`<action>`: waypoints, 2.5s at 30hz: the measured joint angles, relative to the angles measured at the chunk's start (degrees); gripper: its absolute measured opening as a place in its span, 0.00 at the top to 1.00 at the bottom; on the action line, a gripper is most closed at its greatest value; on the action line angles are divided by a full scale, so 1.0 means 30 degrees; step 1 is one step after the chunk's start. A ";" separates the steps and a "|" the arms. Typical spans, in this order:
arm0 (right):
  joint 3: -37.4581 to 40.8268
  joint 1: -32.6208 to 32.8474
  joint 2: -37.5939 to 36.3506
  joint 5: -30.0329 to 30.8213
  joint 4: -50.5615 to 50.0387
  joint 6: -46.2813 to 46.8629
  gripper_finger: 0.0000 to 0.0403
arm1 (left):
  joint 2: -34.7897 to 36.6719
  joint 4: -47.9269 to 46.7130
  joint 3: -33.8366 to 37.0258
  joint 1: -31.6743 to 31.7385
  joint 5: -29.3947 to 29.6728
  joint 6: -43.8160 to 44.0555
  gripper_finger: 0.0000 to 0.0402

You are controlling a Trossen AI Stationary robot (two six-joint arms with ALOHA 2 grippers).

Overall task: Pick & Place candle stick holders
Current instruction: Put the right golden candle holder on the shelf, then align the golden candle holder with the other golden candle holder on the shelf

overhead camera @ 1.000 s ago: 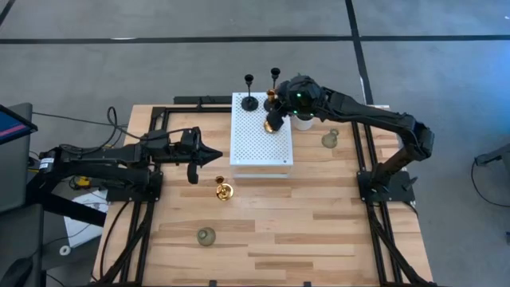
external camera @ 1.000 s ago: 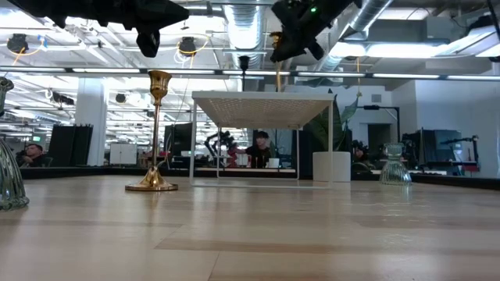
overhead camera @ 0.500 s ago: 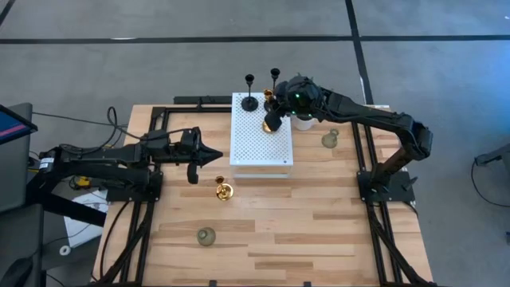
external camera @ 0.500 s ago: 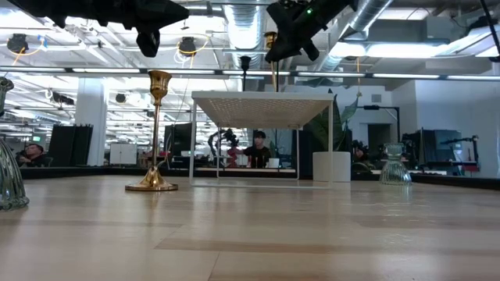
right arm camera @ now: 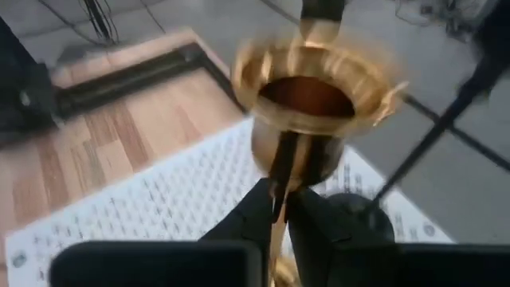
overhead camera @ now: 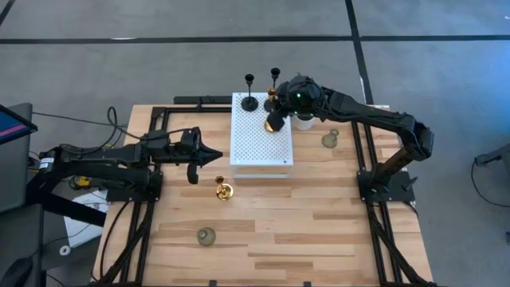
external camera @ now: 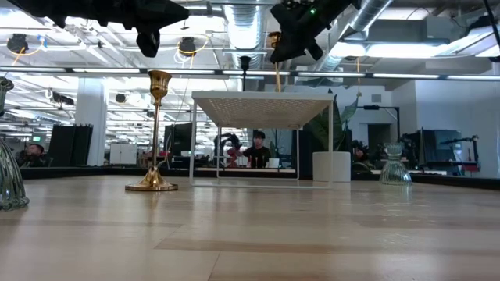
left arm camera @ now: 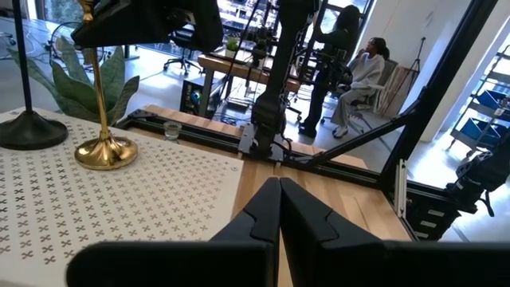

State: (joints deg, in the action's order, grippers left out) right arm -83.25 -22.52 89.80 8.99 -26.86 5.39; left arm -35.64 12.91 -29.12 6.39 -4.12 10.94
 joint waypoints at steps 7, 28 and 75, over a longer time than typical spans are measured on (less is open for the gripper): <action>0.0046 -0.0015 0.0023 0.0026 -0.1344 -0.1280 0.73 | 0.0000 0.0000 0.0000 0.0000 -0.0006 0.0007 0.98; 0.0045 0.1407 -0.4106 -0.0090 -0.6006 0.0402 0.49 | 0.0000 -0.0007 0.0000 0.0000 -0.0595 0.0015 0.98; 0.0016 1.1183 -1.0744 0.6917 -0.8620 0.2245 1.00 | 0.4249 -0.2647 0.6710 -0.3401 0.1373 0.2807 0.99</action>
State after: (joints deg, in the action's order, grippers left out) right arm -83.20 11.03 57.57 29.74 -52.72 12.12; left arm -22.89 4.96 -8.99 -3.81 0.00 19.36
